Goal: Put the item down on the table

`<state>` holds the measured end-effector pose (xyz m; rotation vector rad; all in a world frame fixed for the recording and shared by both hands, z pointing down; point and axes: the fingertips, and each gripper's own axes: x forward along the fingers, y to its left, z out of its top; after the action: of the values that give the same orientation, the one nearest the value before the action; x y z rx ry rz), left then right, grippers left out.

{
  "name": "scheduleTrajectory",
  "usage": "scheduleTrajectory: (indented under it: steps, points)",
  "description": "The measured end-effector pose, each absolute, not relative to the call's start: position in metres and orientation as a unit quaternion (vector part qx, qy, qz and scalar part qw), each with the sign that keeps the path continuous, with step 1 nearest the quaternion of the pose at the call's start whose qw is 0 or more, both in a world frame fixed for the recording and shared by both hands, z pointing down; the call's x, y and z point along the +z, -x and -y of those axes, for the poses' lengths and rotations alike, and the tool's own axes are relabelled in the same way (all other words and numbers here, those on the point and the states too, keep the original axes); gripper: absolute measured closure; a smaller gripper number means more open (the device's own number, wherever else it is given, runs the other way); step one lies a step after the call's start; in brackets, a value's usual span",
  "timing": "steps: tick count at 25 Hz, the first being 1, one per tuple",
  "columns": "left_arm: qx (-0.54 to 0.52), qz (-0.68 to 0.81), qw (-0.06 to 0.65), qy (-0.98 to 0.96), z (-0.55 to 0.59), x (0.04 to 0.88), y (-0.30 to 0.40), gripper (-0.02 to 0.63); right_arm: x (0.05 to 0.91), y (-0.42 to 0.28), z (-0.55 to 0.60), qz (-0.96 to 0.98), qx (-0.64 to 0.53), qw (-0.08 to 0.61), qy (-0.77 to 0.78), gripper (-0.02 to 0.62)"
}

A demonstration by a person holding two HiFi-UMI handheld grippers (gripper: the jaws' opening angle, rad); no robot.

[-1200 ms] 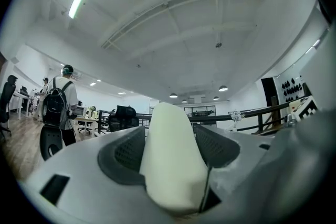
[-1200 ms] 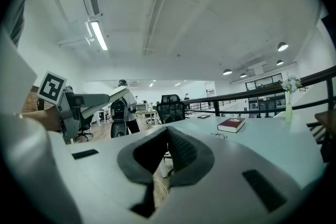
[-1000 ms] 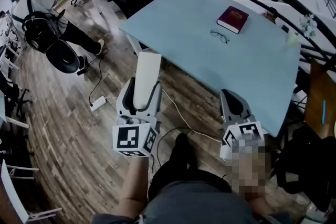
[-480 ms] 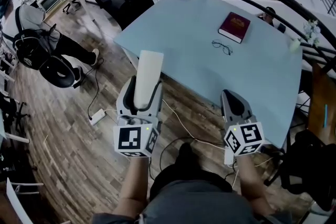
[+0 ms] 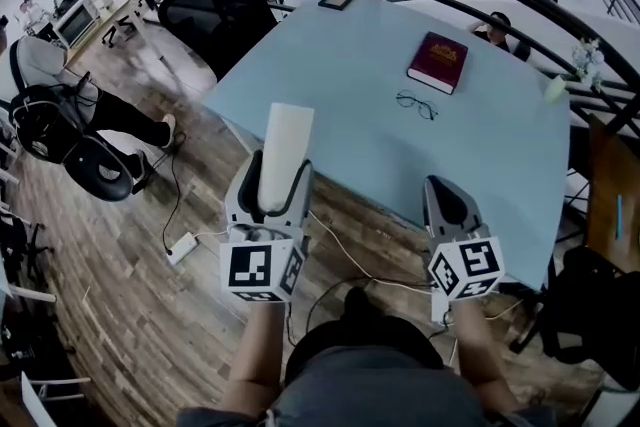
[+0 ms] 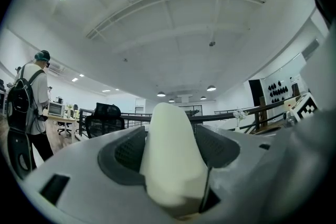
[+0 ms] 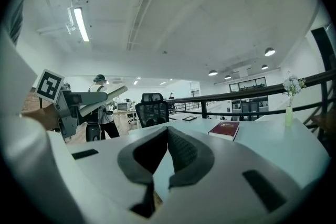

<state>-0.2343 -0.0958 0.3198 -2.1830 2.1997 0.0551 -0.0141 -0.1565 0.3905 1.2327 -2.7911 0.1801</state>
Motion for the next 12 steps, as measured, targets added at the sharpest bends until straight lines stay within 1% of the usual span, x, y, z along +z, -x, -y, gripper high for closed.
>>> scheduleTrajectory:
  steps: [12]
  points:
    - [0.014,-0.678,0.014,0.735,0.124,0.325,0.224,0.301,0.390,0.001,0.163,0.894,0.062,0.045,-0.441,0.592]
